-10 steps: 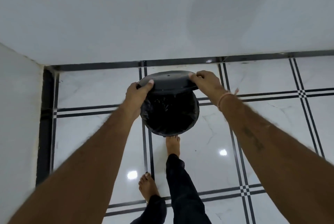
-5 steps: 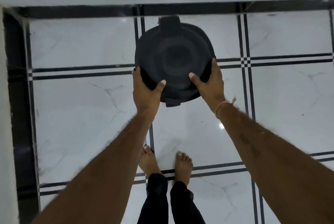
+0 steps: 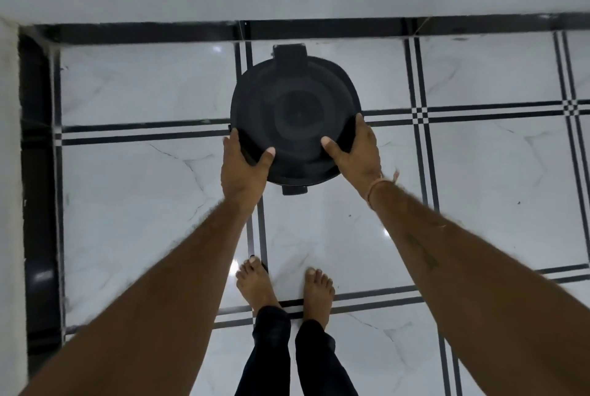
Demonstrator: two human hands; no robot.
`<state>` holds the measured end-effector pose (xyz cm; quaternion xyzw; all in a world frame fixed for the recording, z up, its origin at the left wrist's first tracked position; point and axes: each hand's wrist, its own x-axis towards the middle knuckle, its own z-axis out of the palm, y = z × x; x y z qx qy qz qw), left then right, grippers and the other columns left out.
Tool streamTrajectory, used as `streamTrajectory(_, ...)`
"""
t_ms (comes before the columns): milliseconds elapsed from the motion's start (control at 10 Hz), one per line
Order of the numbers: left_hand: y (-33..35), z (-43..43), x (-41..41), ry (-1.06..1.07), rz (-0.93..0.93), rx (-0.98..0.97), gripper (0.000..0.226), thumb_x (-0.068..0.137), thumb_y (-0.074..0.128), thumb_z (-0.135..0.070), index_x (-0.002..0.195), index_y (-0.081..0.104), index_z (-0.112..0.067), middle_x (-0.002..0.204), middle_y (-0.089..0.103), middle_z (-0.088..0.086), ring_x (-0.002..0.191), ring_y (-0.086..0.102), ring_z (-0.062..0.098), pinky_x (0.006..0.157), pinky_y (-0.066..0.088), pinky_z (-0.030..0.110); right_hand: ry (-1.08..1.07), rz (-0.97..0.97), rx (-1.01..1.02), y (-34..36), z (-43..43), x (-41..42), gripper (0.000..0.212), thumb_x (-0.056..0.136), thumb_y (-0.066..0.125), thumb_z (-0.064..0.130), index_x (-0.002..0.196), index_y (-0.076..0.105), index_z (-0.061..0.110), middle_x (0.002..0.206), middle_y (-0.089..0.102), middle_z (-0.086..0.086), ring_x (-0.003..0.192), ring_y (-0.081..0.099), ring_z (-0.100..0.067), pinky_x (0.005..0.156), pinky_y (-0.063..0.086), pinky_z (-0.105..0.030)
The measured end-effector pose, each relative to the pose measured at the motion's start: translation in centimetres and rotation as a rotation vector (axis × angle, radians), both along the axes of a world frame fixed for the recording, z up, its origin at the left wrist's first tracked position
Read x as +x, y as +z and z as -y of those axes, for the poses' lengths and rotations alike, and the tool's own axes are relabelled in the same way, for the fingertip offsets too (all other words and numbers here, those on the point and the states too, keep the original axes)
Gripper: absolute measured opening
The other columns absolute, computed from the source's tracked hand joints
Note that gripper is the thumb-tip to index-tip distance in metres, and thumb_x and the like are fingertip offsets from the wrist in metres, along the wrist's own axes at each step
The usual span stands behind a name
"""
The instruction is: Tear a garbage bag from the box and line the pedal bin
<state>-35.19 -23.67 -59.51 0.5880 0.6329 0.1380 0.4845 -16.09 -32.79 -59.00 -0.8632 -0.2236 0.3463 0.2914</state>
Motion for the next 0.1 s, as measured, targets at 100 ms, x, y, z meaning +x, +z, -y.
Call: streamTrajectory(100, 5.48, -0.13, -0.92, 0.009, 0.010, 0.041, 0.078, 0.094, 0.069, -0.047, 0.159, 0.031, -0.026, 0.162, 0.041, -0.005, 0.148, 0.039, 0.021, 0.115, 0.033, 0.030, 0.091, 0.074, 0.102, 4.95, 0.52, -0.16, 0.078, 0.097, 0.060, 0.056, 0.161, 0.030, 0.023, 0.160, 0.039, -0.005, 0.146, 0.041, -0.026, 0.118, 0.043, -0.048)
